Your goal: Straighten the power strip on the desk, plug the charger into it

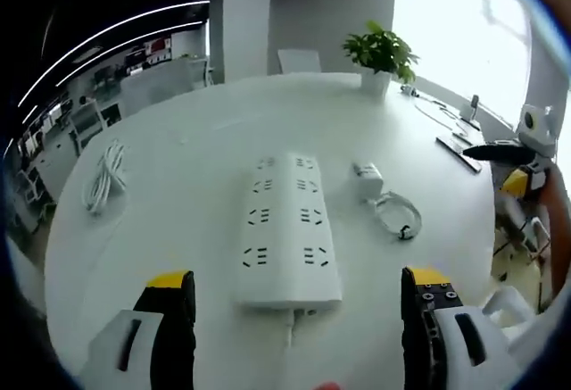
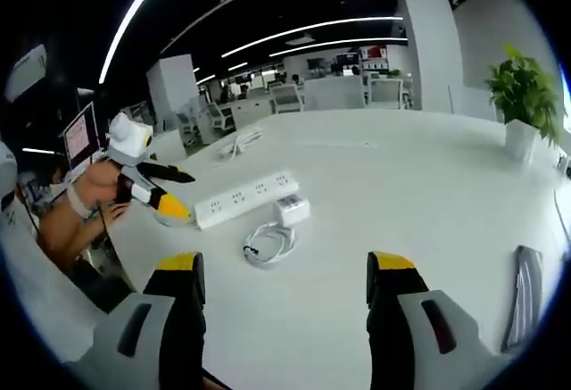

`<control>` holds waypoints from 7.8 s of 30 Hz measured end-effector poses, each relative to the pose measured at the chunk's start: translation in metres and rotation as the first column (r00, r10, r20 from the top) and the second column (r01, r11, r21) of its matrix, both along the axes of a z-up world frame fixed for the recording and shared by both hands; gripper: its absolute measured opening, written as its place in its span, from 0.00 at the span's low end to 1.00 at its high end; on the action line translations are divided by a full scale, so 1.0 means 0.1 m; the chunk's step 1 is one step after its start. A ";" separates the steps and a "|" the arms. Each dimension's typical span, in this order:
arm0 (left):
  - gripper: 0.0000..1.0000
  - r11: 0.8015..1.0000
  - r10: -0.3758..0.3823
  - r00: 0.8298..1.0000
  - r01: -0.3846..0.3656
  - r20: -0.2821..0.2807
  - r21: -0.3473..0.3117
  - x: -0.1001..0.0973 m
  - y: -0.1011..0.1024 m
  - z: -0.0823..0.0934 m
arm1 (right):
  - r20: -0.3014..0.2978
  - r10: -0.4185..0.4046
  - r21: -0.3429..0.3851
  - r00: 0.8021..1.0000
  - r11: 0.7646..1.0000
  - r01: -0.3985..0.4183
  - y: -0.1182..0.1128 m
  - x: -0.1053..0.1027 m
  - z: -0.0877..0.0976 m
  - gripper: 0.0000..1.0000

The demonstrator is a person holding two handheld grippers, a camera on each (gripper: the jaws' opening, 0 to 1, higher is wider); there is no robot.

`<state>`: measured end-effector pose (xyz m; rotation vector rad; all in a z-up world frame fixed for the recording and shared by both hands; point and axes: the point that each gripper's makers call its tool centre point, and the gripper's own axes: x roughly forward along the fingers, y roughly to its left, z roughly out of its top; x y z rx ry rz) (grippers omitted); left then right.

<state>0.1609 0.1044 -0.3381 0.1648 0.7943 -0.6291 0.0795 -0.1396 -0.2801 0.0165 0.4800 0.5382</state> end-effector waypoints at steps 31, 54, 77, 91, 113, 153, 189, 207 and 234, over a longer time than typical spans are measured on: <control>0.84 0.995 0.007 0.999 -0.002 -0.047 0.098 0.32 -0.08 -0.47 | -0.021 -0.092 0.070 0.996 0.993 0.093 -0.22 -0.18 -0.11 0.73; 0.74 0.996 -0.009 0.999 0.013 -0.046 0.089 0.22 -0.17 -0.35 | 0.114 0.301 -0.130 0.947 0.949 -0.286 0.21 0.35 0.23 0.72; 0.74 0.996 -0.016 0.999 0.019 -0.038 0.085 0.32 -0.11 -0.42 | -0.250 0.878 -0.768 0.407 0.076 -0.636 1.63 1.74 -0.14 0.78; 0.74 0.996 -0.014 0.999 0.017 -0.037 0.087 0.29 -0.16 -0.43 | -0.580 0.782 -0.711 0.229 -0.349 -0.610 1.80 1.99 -0.82 0.77; 0.74 0.996 -0.007 0.999 0.011 -0.037 0.088 0.29 -0.20 -0.44 | -0.727 0.685 -0.533 0.044 -0.523 -0.666 1.74 1.85 -1.05 0.63; 0.71 0.910 -0.373 0.921 0.388 -0.115 0.149 0.15 0.16 -0.43 | -0.626 0.692 -0.558 0.360 -0.075 -0.826 1.87 1.53 -1.01 0.64; 0.70 0.693 -0.665 0.725 0.689 -0.181 0.211 -0.06 0.35 -0.42 | -0.509 0.517 -0.538 0.688 0.433 -0.723 1.97 0.93 -0.97 0.65; 0.70 0.647 -0.693 0.689 0.725 -0.212 0.237 -0.02 0.41 -0.43 | -0.447 0.471 -0.527 0.761 0.549 -0.649 2.03 0.77 -0.95 0.65; 0.70 0.634 -0.696 0.681 0.732 -0.227 0.251 -0.11 0.39 -0.42 | -0.257 0.514 -0.393 0.819 0.718 -0.574 2.10 0.83 -0.85 0.67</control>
